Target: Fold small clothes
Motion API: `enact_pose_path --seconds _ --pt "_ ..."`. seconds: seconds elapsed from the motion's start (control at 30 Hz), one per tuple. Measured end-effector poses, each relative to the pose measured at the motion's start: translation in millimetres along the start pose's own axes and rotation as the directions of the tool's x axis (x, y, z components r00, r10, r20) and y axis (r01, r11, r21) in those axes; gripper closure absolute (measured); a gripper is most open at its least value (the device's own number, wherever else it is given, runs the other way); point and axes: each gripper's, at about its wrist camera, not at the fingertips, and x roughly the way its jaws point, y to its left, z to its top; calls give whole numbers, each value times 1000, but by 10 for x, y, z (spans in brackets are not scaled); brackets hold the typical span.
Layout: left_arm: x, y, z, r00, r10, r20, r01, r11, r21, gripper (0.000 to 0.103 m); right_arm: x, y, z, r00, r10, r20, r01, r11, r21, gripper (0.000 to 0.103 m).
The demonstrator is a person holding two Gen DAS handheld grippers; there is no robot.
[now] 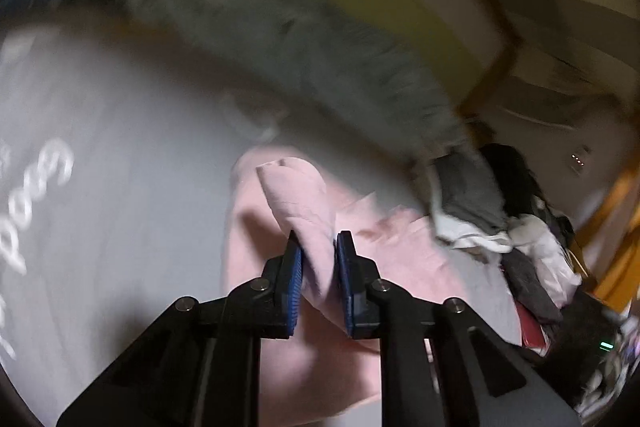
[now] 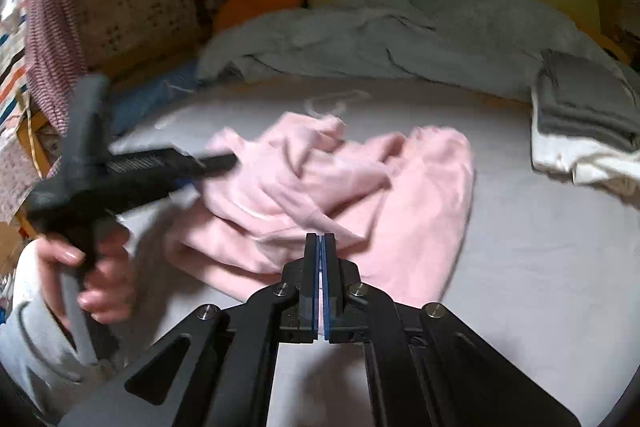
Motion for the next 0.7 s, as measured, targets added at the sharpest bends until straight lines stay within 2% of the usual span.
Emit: enact_pose_path --seconds 0.07,0.17,0.3,0.37,0.43,0.47,0.5,0.53,0.57,0.63,0.7 --pt "-70 -191 93 998 -51 23 49 996 75 91 85 -76 -13 1000 5 -17 -4 1000 29 103" --pt "-51 -509 265 991 -136 -13 137 979 150 94 82 -157 6 1000 -13 -9 14 998 58 103" --pt "54 -998 397 967 -245 -63 253 942 221 95 -56 -283 38 999 -17 29 13 993 117 103" --pt "75 -1178 430 962 -262 -81 274 928 253 95 -189 -367 65 997 3 76 -14 988 154 103" --pt "89 -1298 441 958 -269 -95 285 917 278 95 -334 -453 135 988 63 142 -86 983 161 102" --pt "105 -1333 438 956 -274 -104 293 913 284 95 -371 -500 165 983 84 162 -111 980 166 94" --pt "128 -1353 441 954 -277 -115 299 910 287 95 -385 -542 183 978 113 173 -143 974 174 72" --pt "142 -1370 415 952 -279 -129 305 909 286 95 -371 -580 208 973 149 178 -180 967 180 56" --pt "170 -1380 412 951 -277 -137 306 909 282 95 -327 -633 231 962 207 180 -240 953 186 29" --pt "203 -1396 415 957 -258 -134 287 915 283 95 -190 -681 268 956 255 142 -280 938 202 28" --pt "197 -1356 425 964 -232 -131 260 924 281 95 -47 -705 284 967 238 94 -253 944 210 30"
